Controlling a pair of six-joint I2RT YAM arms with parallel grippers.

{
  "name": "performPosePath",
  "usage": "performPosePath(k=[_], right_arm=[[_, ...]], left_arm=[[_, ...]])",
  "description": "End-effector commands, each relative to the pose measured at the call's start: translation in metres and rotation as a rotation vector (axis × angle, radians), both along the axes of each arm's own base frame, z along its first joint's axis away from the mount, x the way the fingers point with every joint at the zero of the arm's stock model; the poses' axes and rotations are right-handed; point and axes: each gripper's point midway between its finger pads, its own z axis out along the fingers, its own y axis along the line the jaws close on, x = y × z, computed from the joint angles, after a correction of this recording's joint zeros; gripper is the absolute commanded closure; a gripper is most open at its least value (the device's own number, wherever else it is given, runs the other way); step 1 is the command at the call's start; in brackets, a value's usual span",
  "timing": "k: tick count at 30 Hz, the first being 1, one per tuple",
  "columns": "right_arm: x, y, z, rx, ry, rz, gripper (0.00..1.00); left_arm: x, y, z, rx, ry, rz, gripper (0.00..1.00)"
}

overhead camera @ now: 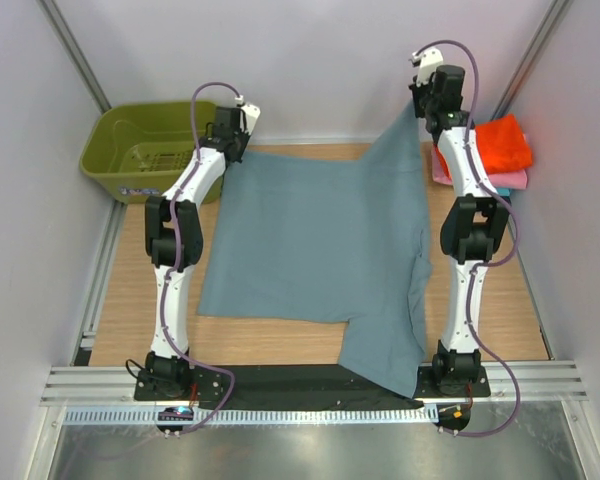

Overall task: Fold and stack the t-shirts
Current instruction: Flatten the tshirt out

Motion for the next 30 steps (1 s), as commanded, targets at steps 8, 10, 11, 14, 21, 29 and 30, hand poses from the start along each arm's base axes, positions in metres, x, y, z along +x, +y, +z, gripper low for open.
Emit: performPosePath(k=[8, 10, 11, 14, 21, 29, 30], right_arm=[[-0.037, 0.014, 0.094, 0.039, -0.111, 0.054, 0.99], [-0.037, 0.015, 0.101, 0.050, -0.123, 0.055, 0.99], [-0.038, 0.015, 0.103, 0.050, -0.126, 0.055, 0.99], [-0.045, 0.014, 0.102, 0.037, -0.109, 0.058, 0.99], [-0.079, 0.018, 0.103, 0.029, -0.050, 0.089, 0.99], [-0.136, 0.025, 0.077, 0.040, 0.070, 0.133, 0.99], [-0.141, 0.026, 0.066, 0.047, 0.097, 0.135, 0.99]], left_arm=[[0.011, 0.043, 0.096, 0.000, -0.203, 0.104, 1.00], [0.009, 0.042, 0.104, -0.010, -0.216, 0.105, 1.00], [0.008, 0.042, 0.107, -0.013, -0.220, 0.102, 1.00], [0.005, 0.040, 0.115, -0.024, -0.231, 0.099, 1.00], [-0.009, 0.042, 0.128, -0.030, -0.235, 0.089, 1.00], [-0.033, 0.034, 0.113, -0.040, -0.166, 0.050, 1.00], [-0.035, 0.032, 0.111, -0.039, -0.160, 0.045, 1.00]])
